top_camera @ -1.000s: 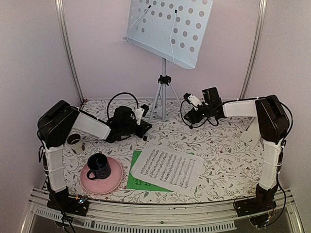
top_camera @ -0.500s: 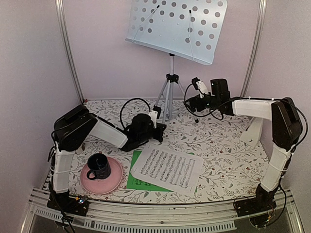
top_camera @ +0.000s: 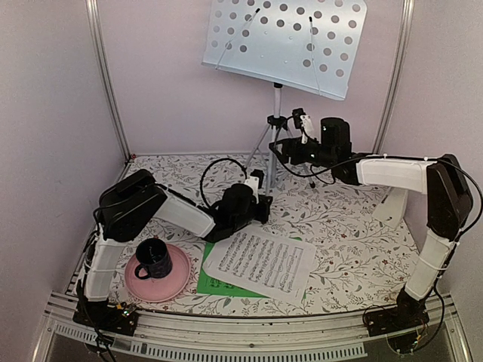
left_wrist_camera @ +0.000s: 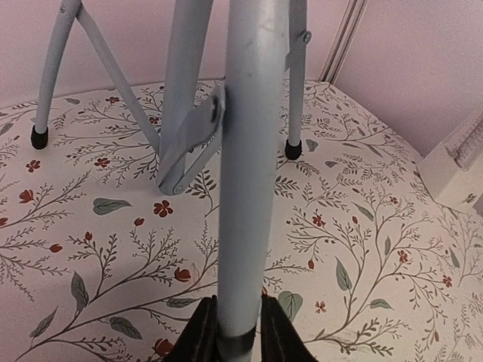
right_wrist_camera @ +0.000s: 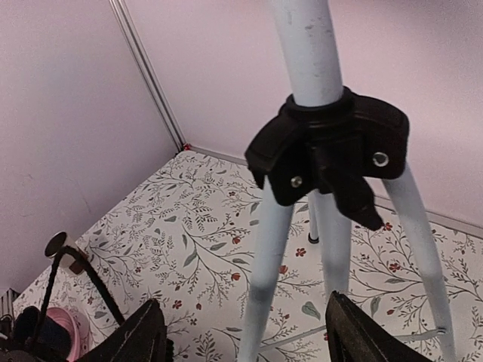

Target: Set up the instrument practice props

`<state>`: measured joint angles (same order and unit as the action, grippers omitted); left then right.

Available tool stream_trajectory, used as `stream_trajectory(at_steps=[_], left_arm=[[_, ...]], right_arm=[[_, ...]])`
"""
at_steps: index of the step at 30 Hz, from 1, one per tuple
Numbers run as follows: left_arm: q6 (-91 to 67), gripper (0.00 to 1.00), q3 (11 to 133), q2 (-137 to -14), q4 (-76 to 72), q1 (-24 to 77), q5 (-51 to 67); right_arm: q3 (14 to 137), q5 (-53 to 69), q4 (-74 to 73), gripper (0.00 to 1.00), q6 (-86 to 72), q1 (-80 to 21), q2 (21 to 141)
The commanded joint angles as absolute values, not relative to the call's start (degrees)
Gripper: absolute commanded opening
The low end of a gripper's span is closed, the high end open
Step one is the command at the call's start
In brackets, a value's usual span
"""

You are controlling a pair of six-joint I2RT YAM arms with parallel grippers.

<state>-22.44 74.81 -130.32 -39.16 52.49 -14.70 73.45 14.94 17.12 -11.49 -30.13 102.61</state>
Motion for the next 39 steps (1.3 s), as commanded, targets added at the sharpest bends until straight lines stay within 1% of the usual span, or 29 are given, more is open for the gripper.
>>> stream_trajectory(at_steps=[1, 2, 4, 5, 7, 9, 12, 15, 17, 20, 23, 26, 30, 33, 39], left_arm=[[-22.8, 0.27, 73.6, -130.9, -37.5, 54.9, -11.5], [-22.0, 0.30, 71.2, -129.6, -38.3, 54.7, -11.8], [-21.1, 0.47, 66.7, -126.4, -39.9, 54.0, -12.3], [-20.5, 0.51, 64.3, -124.5, -41.4, 53.4, -11.6], [-18.6, 0.54, 59.7, -120.7, -43.0, 52.2, -10.3], [-16.9, 0.55, 56.1, -117.2, -43.7, 50.0, -7.0], [-13.4, 0.56, 54.0, -112.3, -42.2, 44.8, 0.7], [-8.1, 0.56, 56.6, -110.7, -36.8, 40.0, 8.2], [-3.2, 0.56, 62.1, -111.9, -31.8, 37.3, 11.4], [1.7, 0.55, 70.4, -116.1, -24.5, 34.2, 13.7], [3.6, 0.54, 76.4, -118.3, -21.6, 31.8, 14.1], [3.3, 0.53, 78.6, -118.8, -22.7, 30.1, 15.5], [5.5, 0.53, 80.4, -119.8, -23.7, 29.7, 17.7], [8.3, 0.53, 82.7, -121.4, -22.2, 29.5, 19.4], [14.6, 0.53, 88.6, -125.1, -18.1, 29.5, 23.9]], right_arm=[[73.4, 12.4, 20.6, 0.74, -15.5, -32.2, 103.9], [73.5, 11.6, 20.6, 0.72, -15.8, -32.3, 104.2], [73.8, 9.7, 20.6, 0.70, -16.5, -32.7, 104.8], [74.0, 9.0, 20.6, 0.68, -16.7, -33.0, 105.1], [74.6, 7.5, 20.6, 0.64, -17.4, -33.6, 106.0], [74.7, 5.3, 20.4, 0.62, -17.6, -34.5, 106.8], [74.3, 3.0, 20.5, 0.60, -18.0, -35.5, 107.5], [73.7, 1.5, 20.8, 0.58, -19.1, -36.3, 107.8], [73.3, 1.1, 21.3, 0.55, -19.8, -36.6, 108.0], [73.2, 0.3, 21.3, 0.44, -20.7, -36.9, 108.7], [73.4, -0.9, 21.2, 0.31, -21.1, -37.0, 109.3], [73.3, -1.1, 20.9, 0.21, -21.1, -37.0, 109.3], [72.3, -0.9, 20.1, 0.01, -20.0, -37.0, 107.6], [71.5, 0.5, 19.2, 0.00, -18.1, -36.5, 105.6], [71.3, 10.6, 13.7, 0.00, -13.2, -33.1, 102.9]])
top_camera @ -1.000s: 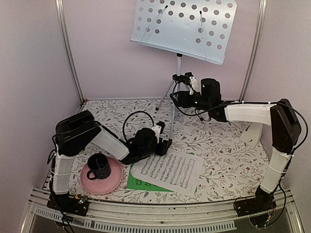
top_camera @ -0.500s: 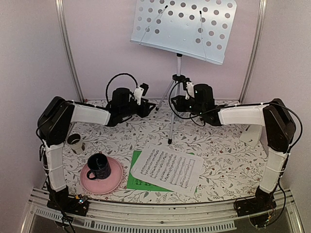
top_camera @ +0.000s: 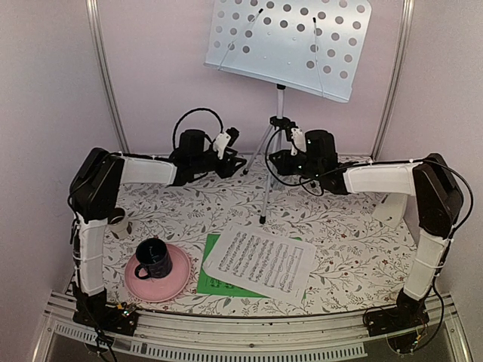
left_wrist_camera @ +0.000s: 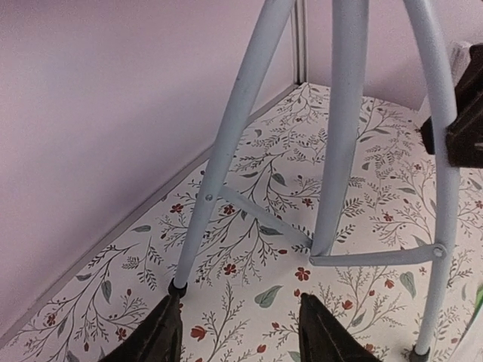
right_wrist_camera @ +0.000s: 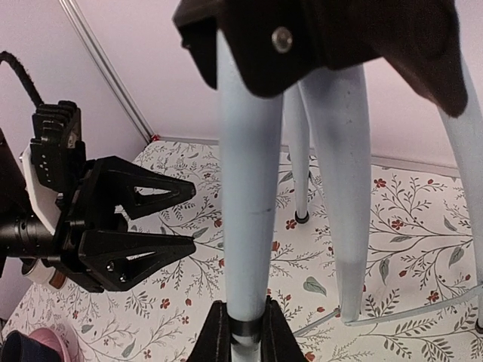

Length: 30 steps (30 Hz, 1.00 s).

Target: Set up the instrument practice props

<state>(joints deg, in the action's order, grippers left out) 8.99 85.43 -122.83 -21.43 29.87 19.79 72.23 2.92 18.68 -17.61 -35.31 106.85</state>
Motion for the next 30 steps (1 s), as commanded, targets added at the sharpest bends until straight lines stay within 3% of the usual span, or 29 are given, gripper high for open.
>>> stream_trajectory(at_steps=[1, 7, 18, 23, 26, 30], left_arm=[[15.4, 0.53, 89.5, -125.6, -17.9, 29.5, 24.2], [18.2, 0.53, 97.1, -130.7, -16.2, 29.5, 26.4], [22.0, 0.48, 116.2, -143.0, -8.3, 30.0, 29.8], [23.1, 0.35, 120.6, -146.5, -6.5, 30.7, 28.4], [23.1, 0.16, 121.1, -146.6, -5.9, 30.8, 27.0], [22.7, 0.00, 113.4, -142.2, -9.7, 30.8, 24.7]], right_arm=[[71.2, 13.4, 13.3, 0.00, -12.6, -32.3, 102.5], [71.9, 21.1, 9.4, 0.00, -8.2, -30.1, 101.9], [73.9, 24.0, 3.9, 0.00, -3.4, -28.6, 101.3], [74.0, 24.9, 2.7, 0.00, -1.8, -27.4, 100.7], [74.1, 25.2, 1.8, 0.00, -1.1, -25.9, 100.2], [74.1, 25.6, 0.8, 0.00, -0.6, -23.8, 99.3]])
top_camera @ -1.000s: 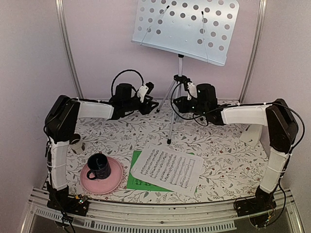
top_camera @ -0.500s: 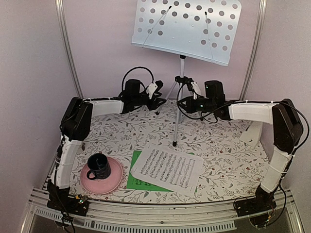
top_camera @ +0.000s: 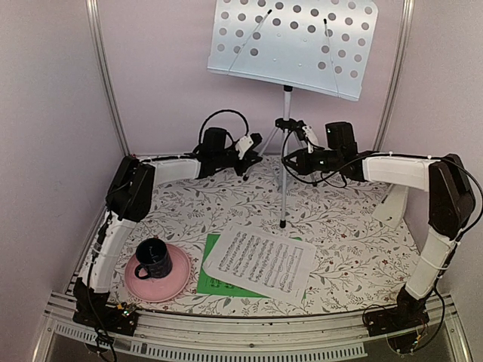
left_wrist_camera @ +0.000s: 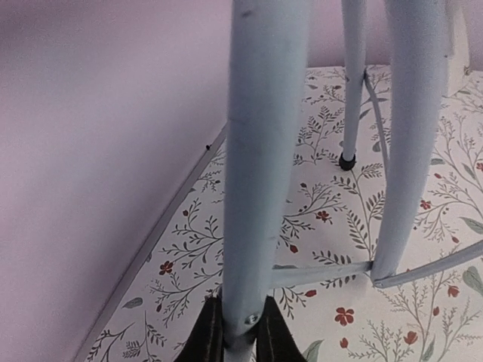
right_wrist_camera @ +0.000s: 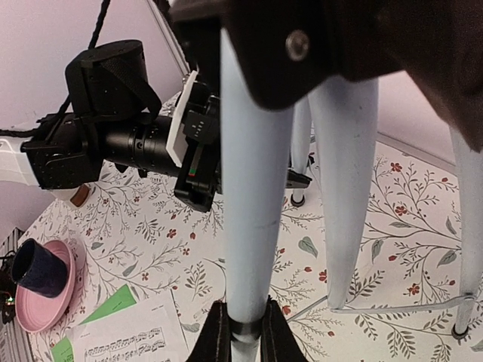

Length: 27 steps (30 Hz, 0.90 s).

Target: Set up the instrument practice props

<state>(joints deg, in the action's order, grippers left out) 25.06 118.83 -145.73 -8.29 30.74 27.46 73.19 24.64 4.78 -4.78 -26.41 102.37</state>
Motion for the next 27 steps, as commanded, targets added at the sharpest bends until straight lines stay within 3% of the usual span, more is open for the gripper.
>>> stream_trajectory(at_steps=[1, 16, 27], left_arm=[[22.5, 0.00, 109.7, -140.5, -12.0, 30.8, 24.0], [19.5, 0.00, 67.9, -116.2, -32.8, 29.0, 10.5], [20.4, 0.00, 71.3, -118.9, -27.6, 25.7, 10.7]], right_arm=[[74.1, 25.7, 0.5, 0.00, 0.2, -23.3, 99.2], [81.6, 31.7, -3.7, 0.00, 7.9, -24.0, 106.4], [84.1, 30.0, -1.0, 0.00, 4.6, -32.0, 110.5]])
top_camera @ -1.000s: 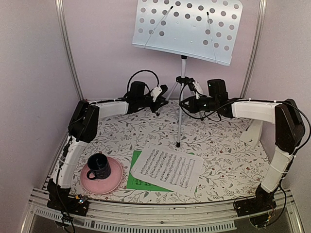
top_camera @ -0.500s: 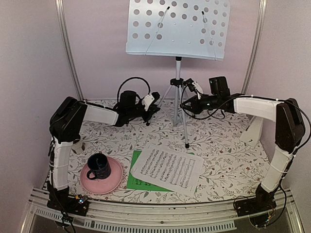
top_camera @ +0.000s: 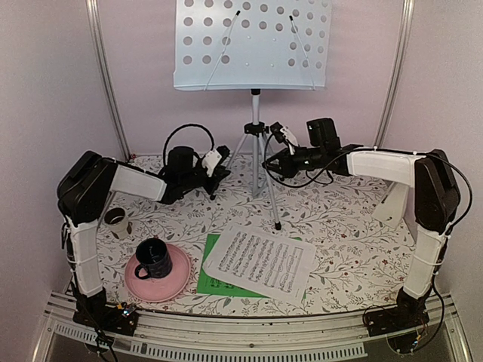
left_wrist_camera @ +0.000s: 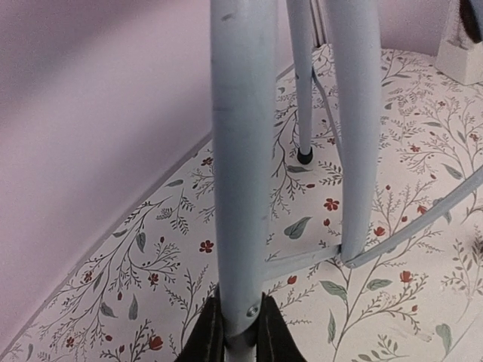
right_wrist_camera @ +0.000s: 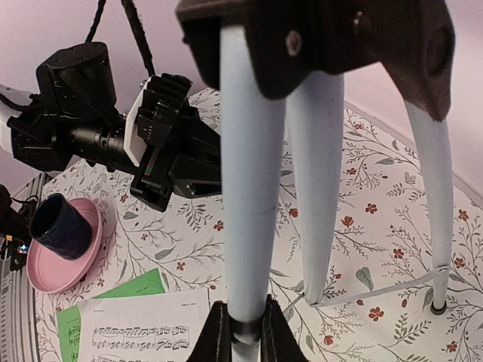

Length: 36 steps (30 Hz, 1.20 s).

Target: Set up the instrument practice props

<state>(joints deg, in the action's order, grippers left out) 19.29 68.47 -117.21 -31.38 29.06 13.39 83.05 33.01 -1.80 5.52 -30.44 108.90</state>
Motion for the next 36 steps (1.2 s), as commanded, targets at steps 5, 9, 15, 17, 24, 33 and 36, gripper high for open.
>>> stream_trajectory(at_steps=[5, 9, 15, 17, 24, 33, 36], left_arm=[[20.9, 0.00, 76.9, -121.8, -22.7, 23.7, 14.4], [21.2, 0.00, 79.4, -123.4, -20.0, 23.7, 16.6], [21.1, 0.00, 78.6, -123.5, -20.3, 23.9, 18.6], [21.3, 0.00, 78.7, -123.8, -20.1, 23.9, 18.7], [20.8, 0.00, 81.4, -126.1, -19.0, 24.1, 19.5], [19.8, 0.19, 79.5, -123.8, -19.7, 24.8, 18.8], [17.4, 0.39, 73.8, -119.0, -24.9, 25.0, 19.2]], right_arm=[[83.4, 29.7, -1.1, 0.00, 3.7, -34.4, 109.8], [81.9, 30.9, -0.4, 0.00, 1.7, -35.1, 108.6], [77.8, 33.4, 1.1, 0.00, -2.9, -36.4, 105.7], [77.2, 33.5, 1.0, 0.00, -3.9, -36.7, 104.7], [78.3, 33.4, 1.9, 0.00, -6.1, -37.5, 104.0], [79.1, 32.2, 0.8, 0.13, -5.9, -38.1, 105.8], [77.9, 31.0, 0.1, 0.32, -5.2, -38.1, 103.4]])
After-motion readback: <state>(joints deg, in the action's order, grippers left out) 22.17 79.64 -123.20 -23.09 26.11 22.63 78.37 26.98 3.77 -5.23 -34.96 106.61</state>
